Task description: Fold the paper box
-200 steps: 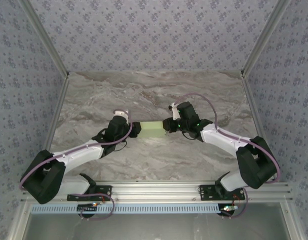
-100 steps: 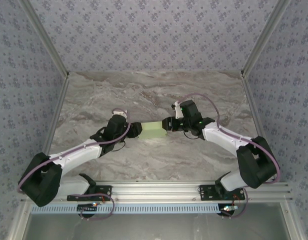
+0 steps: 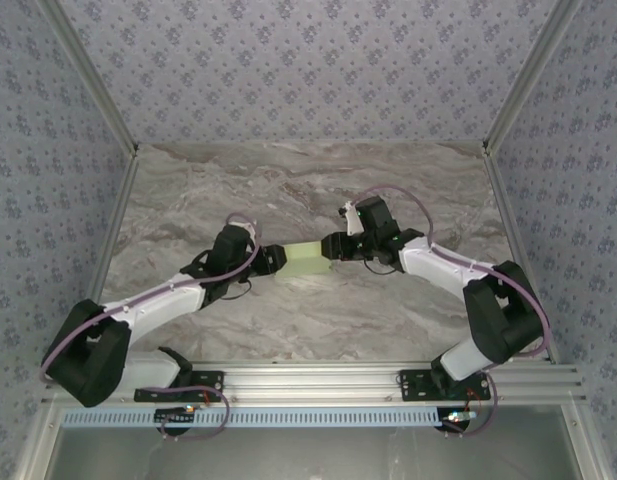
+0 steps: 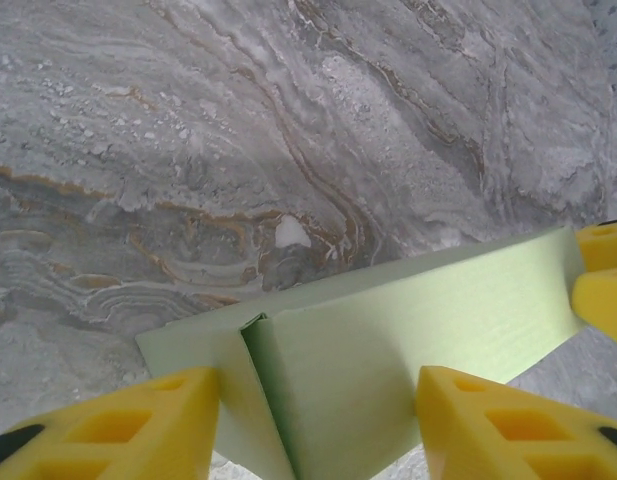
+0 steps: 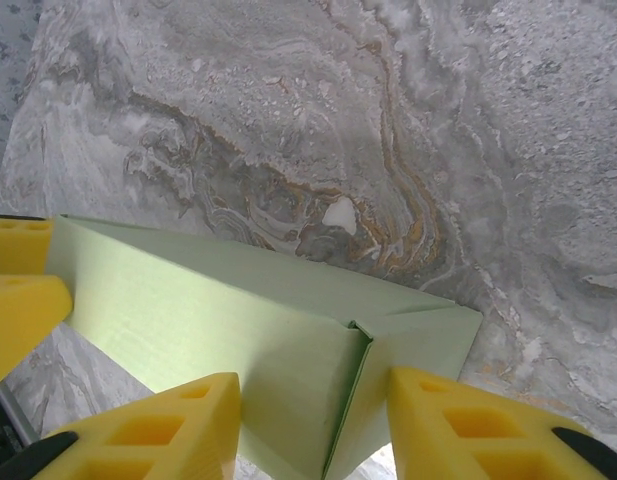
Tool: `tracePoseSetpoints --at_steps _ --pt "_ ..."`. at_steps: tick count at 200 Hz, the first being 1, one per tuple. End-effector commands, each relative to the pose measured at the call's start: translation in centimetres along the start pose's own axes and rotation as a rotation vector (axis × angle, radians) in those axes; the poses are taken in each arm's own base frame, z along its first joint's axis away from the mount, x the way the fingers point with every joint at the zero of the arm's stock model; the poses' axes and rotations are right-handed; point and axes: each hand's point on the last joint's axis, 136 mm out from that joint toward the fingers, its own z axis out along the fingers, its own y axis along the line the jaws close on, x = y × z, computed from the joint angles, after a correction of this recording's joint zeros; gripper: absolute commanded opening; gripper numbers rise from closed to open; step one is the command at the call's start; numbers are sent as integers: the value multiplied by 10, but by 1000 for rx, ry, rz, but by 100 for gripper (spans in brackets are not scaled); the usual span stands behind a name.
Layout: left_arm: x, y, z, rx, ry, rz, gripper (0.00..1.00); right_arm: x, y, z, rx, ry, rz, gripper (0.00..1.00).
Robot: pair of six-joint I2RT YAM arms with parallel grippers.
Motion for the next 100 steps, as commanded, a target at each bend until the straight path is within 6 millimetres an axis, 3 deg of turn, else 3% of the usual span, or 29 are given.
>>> tracePoseSetpoints --at_steps 1,54,100 --pt "-11 -26 3 104 -1 29 49 -9 12 3 -38 6 -41 40" --pt "-46 -40 18 103 -100 153 43 -47 25 4 -55 -57 -166 34" --pt "-68 -40 46 92 -135 204 42 -64 6 13 -28 -73 -197 33"
